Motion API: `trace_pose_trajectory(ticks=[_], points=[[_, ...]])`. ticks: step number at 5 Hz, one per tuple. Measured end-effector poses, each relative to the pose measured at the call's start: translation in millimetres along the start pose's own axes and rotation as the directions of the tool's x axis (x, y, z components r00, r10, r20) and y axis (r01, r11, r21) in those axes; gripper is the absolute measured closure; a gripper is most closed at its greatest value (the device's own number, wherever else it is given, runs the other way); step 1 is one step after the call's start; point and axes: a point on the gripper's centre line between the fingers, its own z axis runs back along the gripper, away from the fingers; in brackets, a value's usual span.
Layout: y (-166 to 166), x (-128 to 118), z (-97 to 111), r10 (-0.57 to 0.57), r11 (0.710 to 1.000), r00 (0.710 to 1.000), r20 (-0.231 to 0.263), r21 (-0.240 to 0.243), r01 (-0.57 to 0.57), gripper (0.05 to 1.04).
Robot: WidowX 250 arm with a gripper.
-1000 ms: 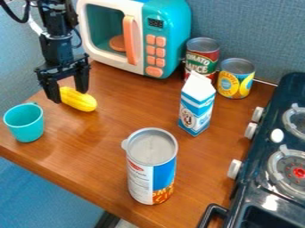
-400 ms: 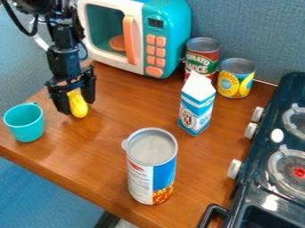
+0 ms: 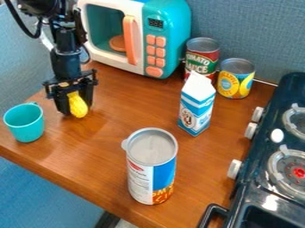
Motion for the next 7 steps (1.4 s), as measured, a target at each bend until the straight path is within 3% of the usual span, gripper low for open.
trace_pose_trajectory(ticks=[1, 2, 3, 4, 5, 6, 7], points=[[3.3, 4.0, 0.1, -0.122, 0.992, 0.992, 0.025, 0.026, 0.122, 0.410], [1.6, -2.4, 10.4, -0.353, 0.929, 0.935, 0.038, 0.130, 0.346, 0.410], [-10.9, -26.9, 12.5, -0.586, 0.802, 0.810, 0.025, 0.167, 0.574, 0.410], [-20.0, -49.8, 32.5, -0.757, 0.637, 0.653, 0.024, 0.250, 0.729, 0.410], [-18.6, -77.5, 48.1, -0.895, 0.432, 0.446, 0.020, 0.290, 0.854, 0.410], [-13.5, -89.4, 50.0, -0.958, 0.278, 0.286, 0.013, 0.287, 0.917, 0.410], [-14.6, -97.1, 42.8, -0.975, 0.218, 0.224, -0.003, 0.232, 0.948, 0.410]])
